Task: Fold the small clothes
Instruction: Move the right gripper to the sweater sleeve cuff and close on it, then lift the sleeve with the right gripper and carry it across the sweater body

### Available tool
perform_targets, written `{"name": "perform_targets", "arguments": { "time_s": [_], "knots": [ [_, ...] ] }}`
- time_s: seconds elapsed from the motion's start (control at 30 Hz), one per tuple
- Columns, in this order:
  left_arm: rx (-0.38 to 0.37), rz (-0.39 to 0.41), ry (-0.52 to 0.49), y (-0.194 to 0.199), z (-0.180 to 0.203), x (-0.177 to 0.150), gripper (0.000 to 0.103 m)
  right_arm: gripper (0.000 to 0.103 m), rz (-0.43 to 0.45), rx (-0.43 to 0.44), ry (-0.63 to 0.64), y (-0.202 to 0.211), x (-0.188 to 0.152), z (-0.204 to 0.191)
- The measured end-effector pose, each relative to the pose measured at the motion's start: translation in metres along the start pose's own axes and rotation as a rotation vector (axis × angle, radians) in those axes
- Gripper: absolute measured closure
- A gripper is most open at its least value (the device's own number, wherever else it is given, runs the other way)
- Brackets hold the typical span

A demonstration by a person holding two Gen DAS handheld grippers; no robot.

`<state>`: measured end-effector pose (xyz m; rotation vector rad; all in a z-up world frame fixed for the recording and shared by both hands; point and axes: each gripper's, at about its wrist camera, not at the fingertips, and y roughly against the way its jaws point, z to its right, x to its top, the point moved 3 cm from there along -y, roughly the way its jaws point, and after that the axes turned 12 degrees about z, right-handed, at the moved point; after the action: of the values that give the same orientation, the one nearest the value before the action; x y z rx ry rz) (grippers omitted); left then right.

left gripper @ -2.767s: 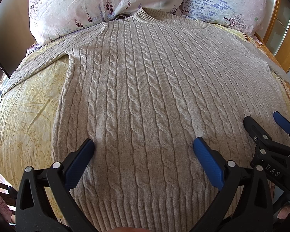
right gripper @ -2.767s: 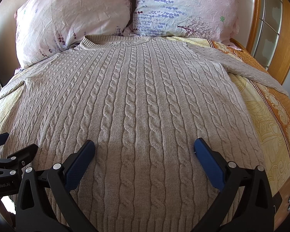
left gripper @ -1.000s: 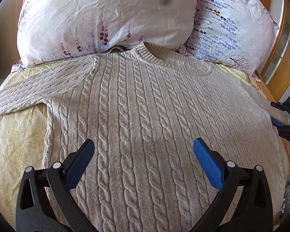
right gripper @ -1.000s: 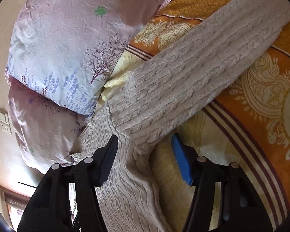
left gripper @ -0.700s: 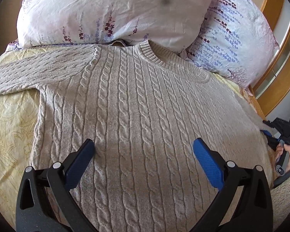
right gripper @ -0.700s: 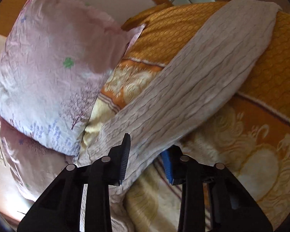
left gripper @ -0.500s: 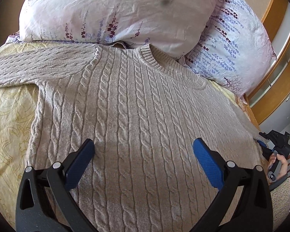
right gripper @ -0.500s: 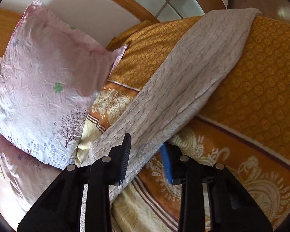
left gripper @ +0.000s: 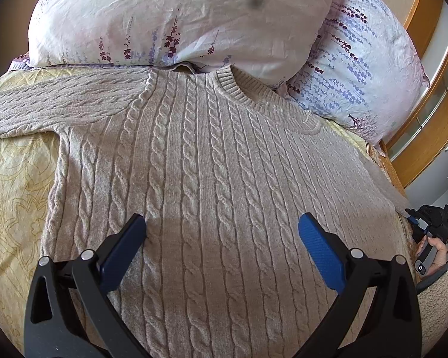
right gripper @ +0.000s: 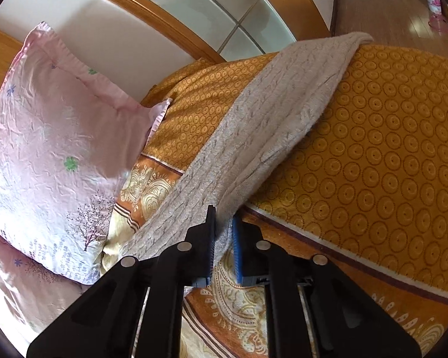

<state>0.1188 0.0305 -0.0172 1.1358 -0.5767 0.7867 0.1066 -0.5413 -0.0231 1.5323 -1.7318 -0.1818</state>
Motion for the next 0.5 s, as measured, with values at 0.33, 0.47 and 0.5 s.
{"name": "perform_targets", "arguments": {
  "time_s": [0.33,0.47,0.5],
  "knots": [
    [0.03,-0.014,-0.037,-0.003,0.002,-0.002,0.002,0.093,0.075,0.195,0.155,0.021,0.015,-0.059],
    [0.02,-0.01,-0.026,-0.003,0.001,-0.002,0.002,0.093,0.07,0.322,0.243,0.032,0.006,-0.097],
    [0.02,-0.01,-0.025,-0.003,0.001,-0.002,0.002,0.093,0.062,0.353,0.267,0.035,0.001,-0.108]
  ]
}}
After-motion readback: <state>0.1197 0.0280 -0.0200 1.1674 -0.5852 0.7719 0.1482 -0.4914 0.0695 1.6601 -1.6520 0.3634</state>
